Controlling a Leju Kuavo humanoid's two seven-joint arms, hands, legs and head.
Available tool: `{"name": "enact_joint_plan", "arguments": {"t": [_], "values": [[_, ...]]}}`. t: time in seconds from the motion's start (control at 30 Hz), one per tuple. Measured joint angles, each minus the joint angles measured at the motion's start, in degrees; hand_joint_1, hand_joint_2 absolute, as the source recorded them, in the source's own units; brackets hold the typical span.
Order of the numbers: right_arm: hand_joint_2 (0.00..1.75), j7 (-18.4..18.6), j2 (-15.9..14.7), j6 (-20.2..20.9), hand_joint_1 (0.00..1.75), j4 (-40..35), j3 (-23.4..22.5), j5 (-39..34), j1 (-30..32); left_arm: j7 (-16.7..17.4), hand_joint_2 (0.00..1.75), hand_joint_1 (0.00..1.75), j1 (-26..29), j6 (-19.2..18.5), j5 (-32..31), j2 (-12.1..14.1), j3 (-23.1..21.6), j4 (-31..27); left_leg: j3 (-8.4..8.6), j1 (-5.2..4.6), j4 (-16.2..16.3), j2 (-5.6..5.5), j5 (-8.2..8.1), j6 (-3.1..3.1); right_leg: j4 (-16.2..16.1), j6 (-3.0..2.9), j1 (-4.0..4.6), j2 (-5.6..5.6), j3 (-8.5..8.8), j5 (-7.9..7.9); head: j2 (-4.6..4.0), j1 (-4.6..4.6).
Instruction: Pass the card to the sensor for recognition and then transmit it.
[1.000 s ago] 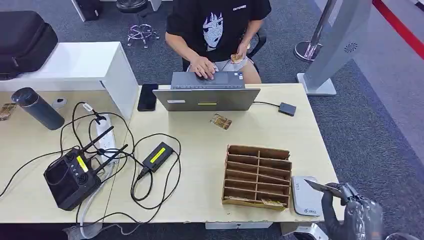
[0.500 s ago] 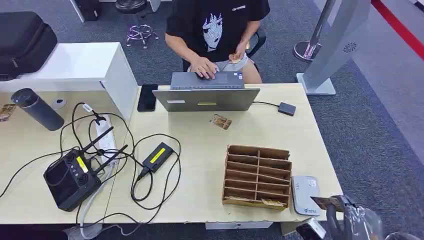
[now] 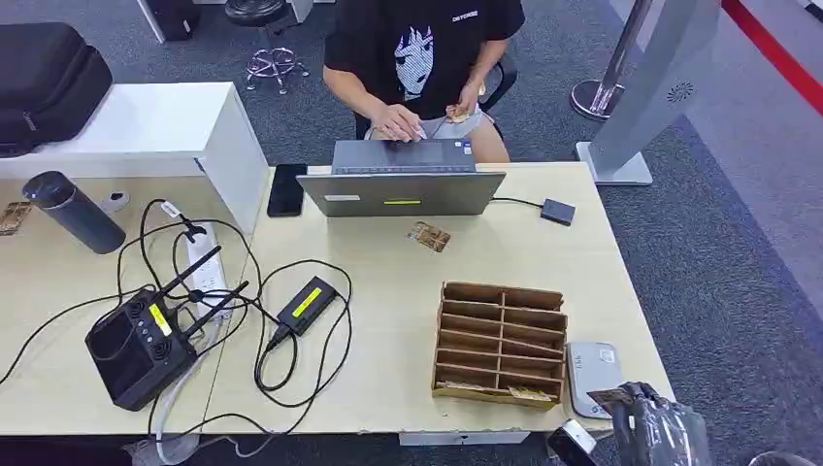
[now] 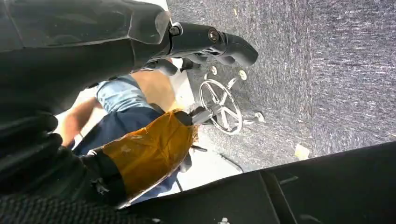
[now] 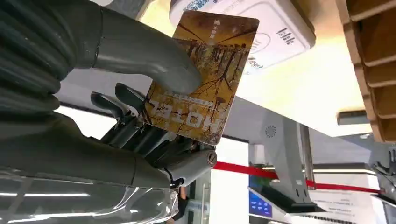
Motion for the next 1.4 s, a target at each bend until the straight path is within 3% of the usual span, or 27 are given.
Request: {"name": "enact_joint_plan", "arguments": {"t": [0.27, 0.5, 0.6, 0.8, 0.93, 1.1, 1.4], "values": [[1.75, 2.1, -0.46, -0.48, 1.75, 2.31, 2.62, 2.23, -1.45, 0.0, 1.75, 0.0, 0.01, -0.11, 0.33, 0.04, -0.63, 0.0, 0.01, -0.01, 0.0, -0.18, 0.0, 0.0, 0.0, 0.11, -0.01, -0.03, 0.05, -0.07, 0.0, 0.0], [1.75, 5.03, -2.08, -4.35, 1.75, 0.39, 3.47, 6.26, -0.63, 0.0, 1.75, 0.0, 0.01, 0.04, 0.96, 0.02, -1.05, 0.0, 0.02, -0.04, 0.0, -0.19, -0.03, 0.04, 0.0, 0.14, -0.05, -0.05, 0.06, -0.09, 0.0, 0.0], [1.75, 7.3, -3.19, -8.78, 1.75, -3.84, 3.5, 12.69, 1.21, 0.0, 1.75, 0.0, 0.0, 0.33, 1.59, -0.18, -1.16, 0.0, 0.04, -0.08, 0.0, -0.16, -0.07, 0.1, 0.0, 0.16, -0.09, -0.05, 0.07, -0.11, 0.0, 0.0], [1.75, 8.74, -4.96, -10.1, 1.75, -17.54, 3.08, 23.44, 5.56, 0.0, 1.75, 0.0, -0.14, 2.21, 2.51, -0.83, -1.35, 0.0, 0.07, -0.16, 0.0, 0.07, -0.11, 0.17, 0.02, 0.18, -0.16, 0.03, 0.03, -0.12, 0.0, -0.02], [1.75, 3.42, -5.11, -10.27, 1.75, -27.02, 2.01, 23.71, 5.63, 0.0, 1.75, 0.0, -0.22, 3.15, 2.64, -1.09, -1.42, -0.02, 0.1, -0.16, -0.01, 0.18, -0.14, 0.21, 0.02, 0.18, -0.17, 0.16, 0.1, -0.12, 0.0, 0.0], [1.75, -6.74, -8.64, -10.21, 1.75, -27.96, 2.31, 7.26, -1.35, 0.0, 1.75, 0.0, -0.18, 2.45, 2.38, -0.68, -2.14, -0.09, 0.28, -0.19, 0.02, 0.16, -0.14, 0.25, 0.0, 0.26, -0.22, 0.27, 0.08, -0.05, 0.0, -0.02], [1.75, -8.48, -11.21, -10.19, 1.75, -26.45, 2.29, 4.54, -6.13, 0.0, 1.75, 0.0, -0.19, 2.36, 2.34, -0.55, -2.75, -0.11, 0.24, -0.21, 0.02, -0.17, -0.06, 0.28, 0.0, 0.44, -0.25, 0.09, 0.26, -0.03, 0.0, 0.0]]}}
